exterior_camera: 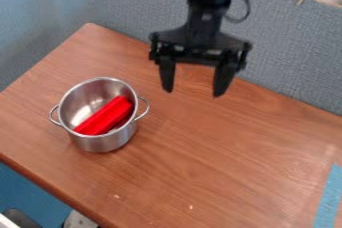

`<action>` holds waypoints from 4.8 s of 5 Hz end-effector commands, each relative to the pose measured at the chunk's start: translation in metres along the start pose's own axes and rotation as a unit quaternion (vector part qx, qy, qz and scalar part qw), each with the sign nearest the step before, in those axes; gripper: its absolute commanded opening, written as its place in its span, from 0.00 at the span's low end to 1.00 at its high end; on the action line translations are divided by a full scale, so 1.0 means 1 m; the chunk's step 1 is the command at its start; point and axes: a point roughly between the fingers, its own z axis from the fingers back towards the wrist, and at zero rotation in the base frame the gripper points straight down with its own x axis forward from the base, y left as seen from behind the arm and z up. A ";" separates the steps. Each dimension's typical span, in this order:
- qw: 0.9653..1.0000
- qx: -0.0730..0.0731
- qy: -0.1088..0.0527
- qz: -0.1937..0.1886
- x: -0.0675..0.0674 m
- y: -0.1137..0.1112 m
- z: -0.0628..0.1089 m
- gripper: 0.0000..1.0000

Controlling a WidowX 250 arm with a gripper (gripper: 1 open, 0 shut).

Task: Put the red object in the metal pot

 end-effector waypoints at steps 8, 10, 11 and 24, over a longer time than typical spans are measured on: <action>0.990 -0.083 -0.002 0.116 0.005 0.010 0.037 1.00; 0.999 -0.048 -0.020 0.008 0.052 0.046 0.033 1.00; 0.998 -0.035 -0.023 -0.041 0.031 0.014 0.038 1.00; 0.996 -0.087 -0.010 0.013 0.060 -0.028 -0.048 1.00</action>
